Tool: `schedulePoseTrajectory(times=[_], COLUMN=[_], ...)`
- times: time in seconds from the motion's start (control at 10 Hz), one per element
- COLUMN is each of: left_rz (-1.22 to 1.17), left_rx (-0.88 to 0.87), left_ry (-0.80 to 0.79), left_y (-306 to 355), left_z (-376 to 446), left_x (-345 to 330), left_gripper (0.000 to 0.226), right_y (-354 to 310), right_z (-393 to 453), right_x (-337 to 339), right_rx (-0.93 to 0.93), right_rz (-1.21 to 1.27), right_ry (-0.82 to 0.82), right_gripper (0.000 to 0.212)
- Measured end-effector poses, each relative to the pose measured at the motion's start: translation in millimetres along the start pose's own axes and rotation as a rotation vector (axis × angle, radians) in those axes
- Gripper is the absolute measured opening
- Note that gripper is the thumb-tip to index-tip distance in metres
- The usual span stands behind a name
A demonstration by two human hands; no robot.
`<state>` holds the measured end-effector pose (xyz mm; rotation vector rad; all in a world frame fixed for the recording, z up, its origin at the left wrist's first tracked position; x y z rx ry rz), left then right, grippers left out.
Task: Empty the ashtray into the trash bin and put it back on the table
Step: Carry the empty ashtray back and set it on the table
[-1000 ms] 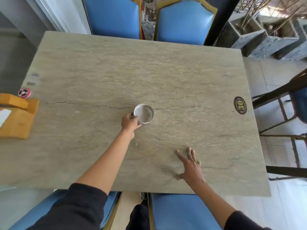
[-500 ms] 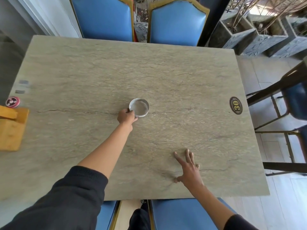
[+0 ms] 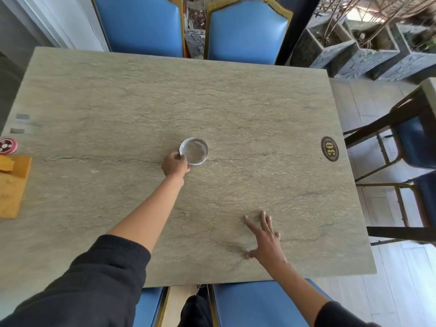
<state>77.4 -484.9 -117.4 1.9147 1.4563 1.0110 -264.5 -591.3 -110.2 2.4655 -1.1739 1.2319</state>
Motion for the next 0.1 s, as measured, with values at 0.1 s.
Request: schedulePoseTrajectory(times=[0.1], left_rz=[0.063], left_rx=[-0.005], left_ry=[-0.005], left_y=[-11.0], left_z=[-12.4], left_x=[8.8], left_gripper=[0.022], right_y=[-1.3], right_z=[-0.6], right_x=[1.3], right_rx=[0.006], right_rz=[0.001], right_ry=[-0.009], right_gripper=[0.122])
Point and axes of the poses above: each hand's wrist, its own z-axis towards the middle knuckle, its own x-axis out of the back of the hand, y = z × x, the point moved 3 cm from there along z, towards the middle knuckle, and after that the axes turned 5 degrees about -z, right-handed, at the moved point
